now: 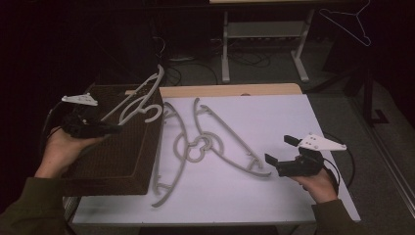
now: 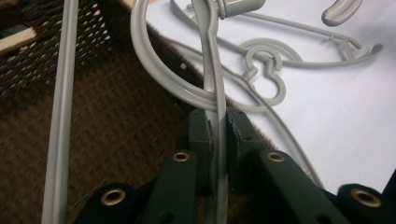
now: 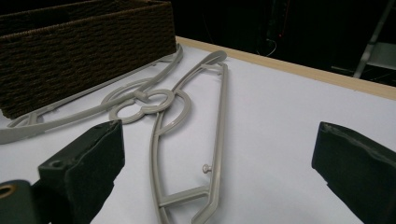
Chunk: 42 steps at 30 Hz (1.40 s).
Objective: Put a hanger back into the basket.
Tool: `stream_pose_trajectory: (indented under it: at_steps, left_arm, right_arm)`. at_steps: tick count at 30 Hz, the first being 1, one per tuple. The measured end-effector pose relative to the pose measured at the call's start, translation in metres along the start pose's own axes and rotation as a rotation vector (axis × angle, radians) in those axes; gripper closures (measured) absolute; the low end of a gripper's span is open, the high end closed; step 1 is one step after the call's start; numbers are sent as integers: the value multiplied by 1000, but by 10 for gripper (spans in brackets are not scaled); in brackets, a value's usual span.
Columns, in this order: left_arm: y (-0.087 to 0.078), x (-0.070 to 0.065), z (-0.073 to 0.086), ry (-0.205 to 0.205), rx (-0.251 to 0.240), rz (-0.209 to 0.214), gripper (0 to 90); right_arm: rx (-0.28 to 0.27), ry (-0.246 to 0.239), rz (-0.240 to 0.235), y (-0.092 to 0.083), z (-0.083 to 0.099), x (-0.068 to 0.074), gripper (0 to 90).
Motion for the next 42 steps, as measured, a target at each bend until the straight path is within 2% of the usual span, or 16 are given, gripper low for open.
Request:
stream_pose_trajectory:
  at_steps: [6,11,12,14,21,23,27,31,38,42]
  left_arm:
    - [-4,13,24,-19,24,5,820]
    - [-4,18,34,-31,33,9,820]
    - [-3,19,38,-43,29,10,820]
    - [-2,21,42,-33,42,14,820]
    - [2,23,46,-35,61,23,819]
    - [6,22,47,-20,75,36,819]
    - [9,22,47,-19,93,29,819]
    - [14,27,47,-23,114,41,819]
    - [20,36,48,0,159,33,819]
    - [22,41,50,-5,167,26,818]
  right_arm:
    - [3,-4,1,1,-1,0,21]
    - [5,0,4,1,-1,0,21]
    - [3,-1,4,1,-1,0,21]
    - [2,0,4,1,-1,0,21]
    - [-1,-2,8,1,-2,-1,21]
    - [0,1,8,1,-1,-1,21]
    - [-1,-1,10,1,-1,-1,21]
    - [-2,1,9,0,-1,-1,21]
    - [1,4,12,0,-1,-2,21]
    - [0,8,12,0,-1,-2,21]
Point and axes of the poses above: each handheld gripper's, and its own axes: y roughly forward along the jaws, z roughly out of its underside, x roughly to its left, the point moved 3 cm from there along y, roughly forward along the jaws, and after that the axes turned 12 degrees about x, right-handed, at the moved point
